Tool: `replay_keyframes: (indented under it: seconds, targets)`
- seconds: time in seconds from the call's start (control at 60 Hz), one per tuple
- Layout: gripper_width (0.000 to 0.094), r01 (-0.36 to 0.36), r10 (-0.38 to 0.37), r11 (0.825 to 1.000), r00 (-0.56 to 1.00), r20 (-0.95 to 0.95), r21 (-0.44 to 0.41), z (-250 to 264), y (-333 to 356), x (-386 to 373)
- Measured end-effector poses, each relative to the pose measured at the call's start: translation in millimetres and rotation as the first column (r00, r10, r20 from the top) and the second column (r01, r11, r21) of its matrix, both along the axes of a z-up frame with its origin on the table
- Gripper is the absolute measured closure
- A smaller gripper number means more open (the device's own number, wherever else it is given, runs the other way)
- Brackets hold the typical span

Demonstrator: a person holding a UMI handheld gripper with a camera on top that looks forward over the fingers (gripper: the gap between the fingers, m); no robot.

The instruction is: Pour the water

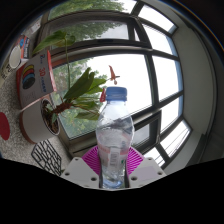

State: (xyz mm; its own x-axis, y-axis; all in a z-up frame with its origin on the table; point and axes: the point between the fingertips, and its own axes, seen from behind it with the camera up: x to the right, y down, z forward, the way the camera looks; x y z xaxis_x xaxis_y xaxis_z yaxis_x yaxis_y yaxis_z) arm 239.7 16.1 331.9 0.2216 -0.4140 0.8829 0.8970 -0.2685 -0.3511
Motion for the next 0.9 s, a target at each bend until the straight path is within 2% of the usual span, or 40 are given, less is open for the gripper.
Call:
replay_keyframes:
  seconds: [0.117,0.25,0.45,0.6,0.667,0.75,0.833,0.9]
  targets:
    - [0.0654,-0.010,0.030,0.999,0.915,0.403,-0.051,31,28,-83]
    - [0.0647,-0.035,0.128,0.988,0.717,0.685,-0.149,13,66,-165]
    - [0.0648,-0.058,0.277,0.959,0.388,0.879,-0.277,-39,100,-261]
    - [0.0646,-0.052,0.329,0.943,0.274,0.904,-0.328,-69,108,-286]
    - [0.0645,-0.074,0.337,0.941,0.278,0.899,-0.330,-69,108,-290]
    - [0.0646,-0.092,0.322,0.946,0.357,0.877,-0.310,-49,105,-285]
    - [0.0647,-0.153,0.300,0.954,0.541,0.786,-0.259,-14,100,-272]
    - [0.0647,-0.228,0.298,0.955,0.718,0.629,-0.191,27,83,-262]
